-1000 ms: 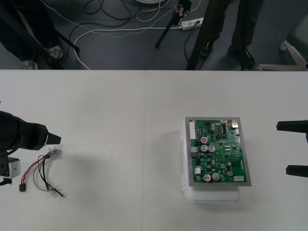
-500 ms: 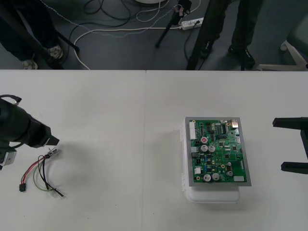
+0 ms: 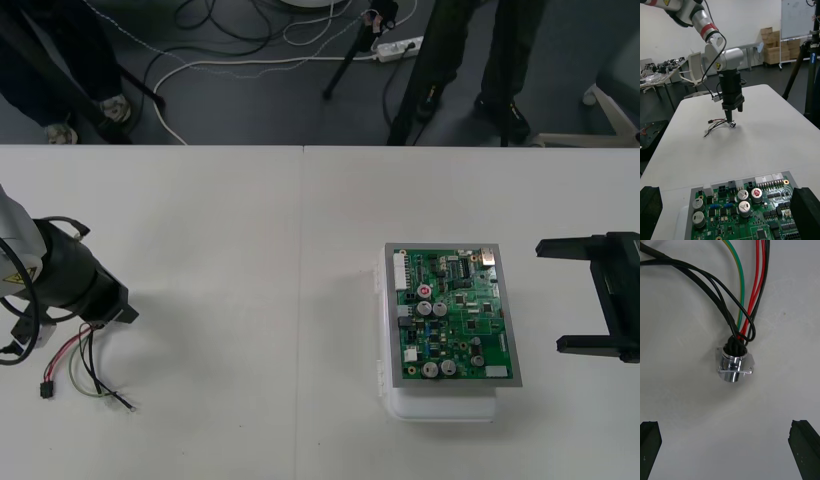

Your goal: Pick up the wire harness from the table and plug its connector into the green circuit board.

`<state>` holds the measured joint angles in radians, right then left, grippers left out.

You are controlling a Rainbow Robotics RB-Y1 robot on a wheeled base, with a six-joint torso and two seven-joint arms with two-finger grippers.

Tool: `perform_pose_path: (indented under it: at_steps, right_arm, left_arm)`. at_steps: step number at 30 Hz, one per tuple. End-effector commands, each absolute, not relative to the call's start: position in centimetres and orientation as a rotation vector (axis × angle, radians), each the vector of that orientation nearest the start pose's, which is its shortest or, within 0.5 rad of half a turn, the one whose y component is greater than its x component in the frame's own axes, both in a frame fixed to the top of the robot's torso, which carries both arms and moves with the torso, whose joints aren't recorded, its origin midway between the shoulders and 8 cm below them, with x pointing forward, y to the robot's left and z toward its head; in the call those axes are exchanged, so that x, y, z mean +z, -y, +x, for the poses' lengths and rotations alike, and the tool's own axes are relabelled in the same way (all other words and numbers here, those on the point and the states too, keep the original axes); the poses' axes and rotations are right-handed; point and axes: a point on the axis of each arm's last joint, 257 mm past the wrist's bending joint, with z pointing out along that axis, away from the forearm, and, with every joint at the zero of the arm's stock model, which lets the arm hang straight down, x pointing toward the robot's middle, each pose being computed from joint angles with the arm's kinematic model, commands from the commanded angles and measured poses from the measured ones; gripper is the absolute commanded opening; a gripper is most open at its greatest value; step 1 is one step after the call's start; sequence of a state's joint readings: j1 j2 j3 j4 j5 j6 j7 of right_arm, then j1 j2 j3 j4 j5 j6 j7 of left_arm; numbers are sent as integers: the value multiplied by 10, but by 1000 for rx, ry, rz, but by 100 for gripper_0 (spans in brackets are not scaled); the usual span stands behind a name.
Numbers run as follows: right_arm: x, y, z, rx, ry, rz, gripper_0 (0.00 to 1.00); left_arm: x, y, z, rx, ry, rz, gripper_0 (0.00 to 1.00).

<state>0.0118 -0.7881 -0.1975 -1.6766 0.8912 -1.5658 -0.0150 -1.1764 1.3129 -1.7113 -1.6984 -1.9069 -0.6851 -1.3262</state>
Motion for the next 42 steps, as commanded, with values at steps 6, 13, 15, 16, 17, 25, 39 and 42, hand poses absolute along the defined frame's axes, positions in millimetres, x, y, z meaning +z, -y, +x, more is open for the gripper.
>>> perform_pose_path:
  at_steps: [6, 13, 15, 16, 17, 25, 39, 42]
  right_arm:
    - [-123, 200, 306, 891, -1076, -1389, 100]
    - [-132, 201, 306, 878, -1062, -1400, 100]
    - [-132, 201, 306, 876, -1059, -1400, 100]
    - [-131, 200, 306, 876, -1053, -1401, 100]
    - [-130, 200, 306, 880, -1051, -1396, 100]
    - [-120, 200, 305, 912, -1048, -1362, 100]
    - [-110, 204, 306, 944, -1047, -1313, 100]
    - [-109, 204, 305, 945, -1040, -1310, 100]
  left_arm:
    - [-325, -345, 429, -430, -1181, -2698, 100]
    - [-335, -352, 433, -438, -1192, -2679, 100]
    - [-336, -355, 434, -437, -1191, -2675, 100]
    - [-336, -352, 435, -441, -1197, -2676, 100]
    - [-336, -353, 436, -442, -1195, -2672, 100]
    - [-342, -359, 440, -425, -1183, -2661, 100]
    - [-355, -364, 440, -387, -1107, -2706, 100]
    - [-355, -365, 441, -387, -1097, -2710, 100]
